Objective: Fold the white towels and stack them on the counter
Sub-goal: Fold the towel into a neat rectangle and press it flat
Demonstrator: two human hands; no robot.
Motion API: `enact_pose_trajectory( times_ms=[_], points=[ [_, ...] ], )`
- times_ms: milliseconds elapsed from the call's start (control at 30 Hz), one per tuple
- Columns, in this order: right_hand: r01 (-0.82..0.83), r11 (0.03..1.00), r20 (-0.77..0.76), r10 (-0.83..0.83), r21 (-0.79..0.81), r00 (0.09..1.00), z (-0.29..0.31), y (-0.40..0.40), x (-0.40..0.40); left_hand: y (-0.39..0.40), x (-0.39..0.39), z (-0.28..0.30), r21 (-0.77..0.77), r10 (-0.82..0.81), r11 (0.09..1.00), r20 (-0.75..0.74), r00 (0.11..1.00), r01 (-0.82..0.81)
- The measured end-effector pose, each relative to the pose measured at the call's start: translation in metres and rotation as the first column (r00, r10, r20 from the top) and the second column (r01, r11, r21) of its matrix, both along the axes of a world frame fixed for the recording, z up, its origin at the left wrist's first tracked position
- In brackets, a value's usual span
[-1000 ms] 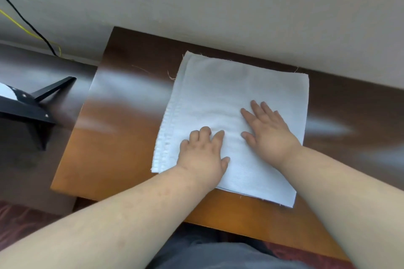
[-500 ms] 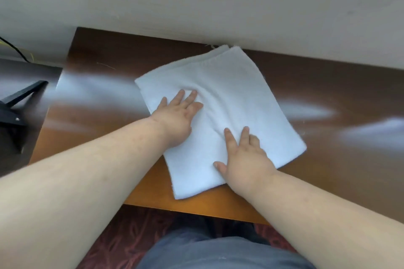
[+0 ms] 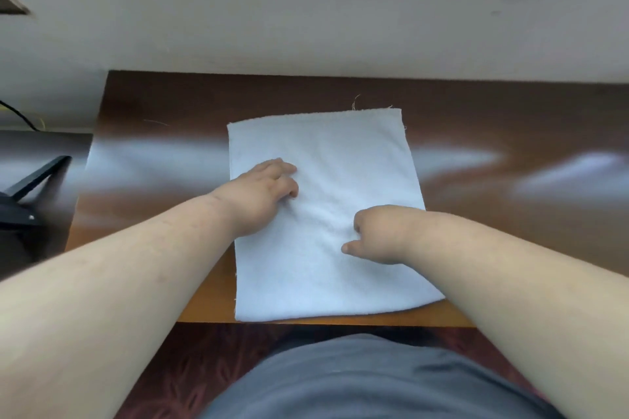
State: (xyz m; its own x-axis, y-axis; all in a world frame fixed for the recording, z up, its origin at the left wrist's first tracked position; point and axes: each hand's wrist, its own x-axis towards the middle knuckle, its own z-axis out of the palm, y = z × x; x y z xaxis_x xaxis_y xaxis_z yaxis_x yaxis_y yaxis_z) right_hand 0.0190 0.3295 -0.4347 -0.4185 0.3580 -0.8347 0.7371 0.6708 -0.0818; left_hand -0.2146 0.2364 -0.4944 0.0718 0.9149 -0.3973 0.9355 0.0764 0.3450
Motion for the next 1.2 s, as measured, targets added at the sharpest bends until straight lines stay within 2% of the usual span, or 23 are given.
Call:
enact_pose_trajectory(
  times_ms=[67, 133, 200, 233, 267, 333, 400, 467, 533, 633, 700, 767, 867, 933, 1000, 1100, 1200],
  points=[
    [0.098, 0.995, -0.111, -0.094, 0.031, 0.989, 0.000, 0.027, -0.011, 0.016, -0.012, 0.002, 0.081, 0.203, 0.975, 0.043, 0.978, -0.206],
    [0.306, 0.948, -0.345, -0.258, 0.090, 0.902, 0.000, 0.062, -0.022, 0.037, -0.031, 0.005, 0.144, 0.393, 0.908, 0.033, 0.919, -0.394],
    [0.428, 0.895, -0.557, -0.291, 0.129, 0.777, -0.005, 0.097, -0.028, 0.054, -0.047, 0.006, 0.185, 0.460, 0.877, -0.055, 0.886, -0.444],
    [0.449, 0.880, -0.611, -0.273, 0.152, 0.743, -0.010, 0.112, -0.031, 0.060, -0.054, 0.004, 0.180, 0.453, 0.884, -0.107, 0.885, -0.431],
    [0.447, 0.877, -0.624, -0.250, 0.179, 0.740, -0.016, 0.126, -0.032, 0.064, -0.059, 0.001, 0.160, 0.444, 0.893, -0.146, 0.884, -0.422],
    [0.390, 0.892, -0.556, -0.210, 0.227, 0.804, -0.030, 0.146, -0.035, 0.066, -0.065, -0.006, 0.150, 0.455, 0.889, -0.182, 0.872, -0.432],
    [0.302, 0.909, -0.452, -0.150, 0.286, 0.879, -0.042, 0.155, -0.034, 0.065, -0.066, -0.012, 0.200, 0.466, 0.879, -0.178, 0.867, -0.432],
    [0.266, 0.904, -0.429, -0.105, 0.334, 0.897, -0.050, 0.159, -0.030, 0.065, -0.066, -0.014, 0.234, 0.465, 0.876, -0.178, 0.867, -0.422],
    [0.266, 0.892, -0.458, -0.076, 0.367, 0.886, -0.052, 0.160, -0.028, 0.063, -0.068, -0.012, 0.241, 0.484, 0.866, -0.174, 0.858, -0.439],
    [0.288, 0.887, -0.499, -0.077, 0.362, 0.863, -0.052, 0.166, -0.021, 0.059, -0.072, -0.008, 0.171, 0.500, 0.864, -0.202, 0.842, -0.473],
    [0.395, 0.885, -0.548, -0.210, 0.245, 0.810, -0.053, 0.169, -0.015, 0.054, -0.075, -0.004, 0.123, 0.528, 0.849, -0.182, 0.830, -0.513],
    [0.535, 0.839, -0.577, -0.389, 0.101, 0.718, -0.053, 0.171, -0.010, 0.050, -0.077, -0.002, 0.122, 0.545, 0.837, -0.094, 0.833, -0.533],
    [0.609, 0.793, -0.625, -0.457, 0.036, 0.633, -0.056, 0.172, -0.006, 0.047, -0.075, 0.002, 0.170, 0.560, 0.815, 0.014, 0.828, -0.554],
    [0.611, 0.791, -0.638, -0.459, 0.024, 0.618, -0.058, 0.172, -0.007, 0.048, -0.072, 0.004, 0.106, 0.561, 0.823, 0.013, 0.828, -0.559],
    [0.610, 0.792, -0.640, -0.460, 0.018, 0.616, -0.062, 0.172, -0.008, 0.051, -0.071, 0.006, 0.034, 0.550, 0.835, -0.065, 0.833, -0.549],
    [0.589, 0.808, -0.635, -0.437, 0.034, 0.636, -0.063, 0.175, -0.009, 0.055, -0.069, 0.010, 0.063, 0.536, 0.844, -0.057, 0.842, -0.533],
    [0.594, 0.804, -0.633, -0.447, 0.025, 0.632, -0.062, 0.179, -0.010, 0.054, -0.063, 0.015, 0.120, 0.606, 0.787, 0.032, 0.794, -0.606]
  ],
)
